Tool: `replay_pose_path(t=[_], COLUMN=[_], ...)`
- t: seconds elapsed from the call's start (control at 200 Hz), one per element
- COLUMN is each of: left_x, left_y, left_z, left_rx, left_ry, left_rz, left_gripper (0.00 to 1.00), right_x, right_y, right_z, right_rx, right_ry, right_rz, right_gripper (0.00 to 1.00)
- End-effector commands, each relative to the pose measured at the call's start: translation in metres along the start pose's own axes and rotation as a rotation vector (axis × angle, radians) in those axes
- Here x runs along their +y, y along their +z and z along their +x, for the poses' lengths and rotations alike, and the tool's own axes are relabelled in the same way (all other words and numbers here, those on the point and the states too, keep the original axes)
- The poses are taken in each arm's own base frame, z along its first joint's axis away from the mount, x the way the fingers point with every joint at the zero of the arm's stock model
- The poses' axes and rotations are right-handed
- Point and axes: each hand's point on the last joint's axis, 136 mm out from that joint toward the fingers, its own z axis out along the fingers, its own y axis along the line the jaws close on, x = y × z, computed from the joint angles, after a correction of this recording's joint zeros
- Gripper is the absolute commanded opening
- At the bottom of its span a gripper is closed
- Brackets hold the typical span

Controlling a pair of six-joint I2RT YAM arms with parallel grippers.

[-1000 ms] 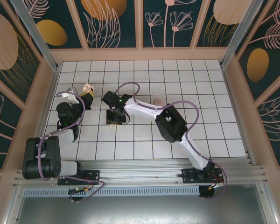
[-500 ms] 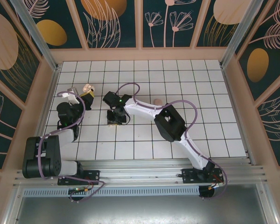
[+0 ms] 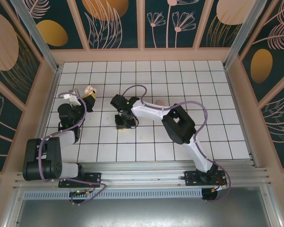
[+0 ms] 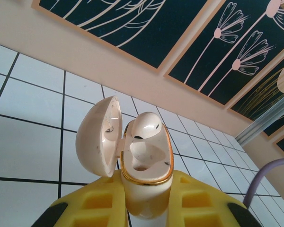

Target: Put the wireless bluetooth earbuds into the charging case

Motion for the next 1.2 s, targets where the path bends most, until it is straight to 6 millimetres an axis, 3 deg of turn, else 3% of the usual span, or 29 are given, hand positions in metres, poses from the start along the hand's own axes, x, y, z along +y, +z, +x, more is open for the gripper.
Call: replay_pose_path(t=[0.0,0.385,0.646,0.821,1.006,1.086,1.196], left_x=[-0.008,-0.01,-0.011,-0.011,-0.01,-0.011,-0.012], left_y=[0.002,0.0,0.0,-0.001,-0.002,-0.001,-0.001], left_z=[-0.011,-0.011,-0.009,-0.007,-0.007,-0.009,-0.01], left_rx=[-0.019,-0.014,-0.004,0.002,0.0,-0.004,-0.005], left_ry=[0.032,0.041,0.046,0.052,0.055,0.058,0.06], left_rz=[0.032,0.035,0.039,0.038,0.035,0.037,0.042], left_gripper=[0.02,0.02,0.02,0.02,0.02,0.02,0.02], right_x=[-0.019,-0.081,-0.106,-0.114,-0.108,-0.102,-0.102], right_y=[-0.027,-0.052,-0.054,-0.047,-0.062,-0.076,-0.09], right_z=[0.012,0.059,0.066,0.064,0.048,0.043,0.042], right_rx=[0.01,0.139,0.223,0.262,0.189,0.135,0.079], right_ry=[-0.075,-0.328,-0.422,-0.451,-0.415,-0.342,-0.111], right_rz=[0.045,0.099,0.156,0.2,0.214,0.206,0.221], right_gripper=[0.22,0.23,0.24,0.25,0.41,0.43,0.42])
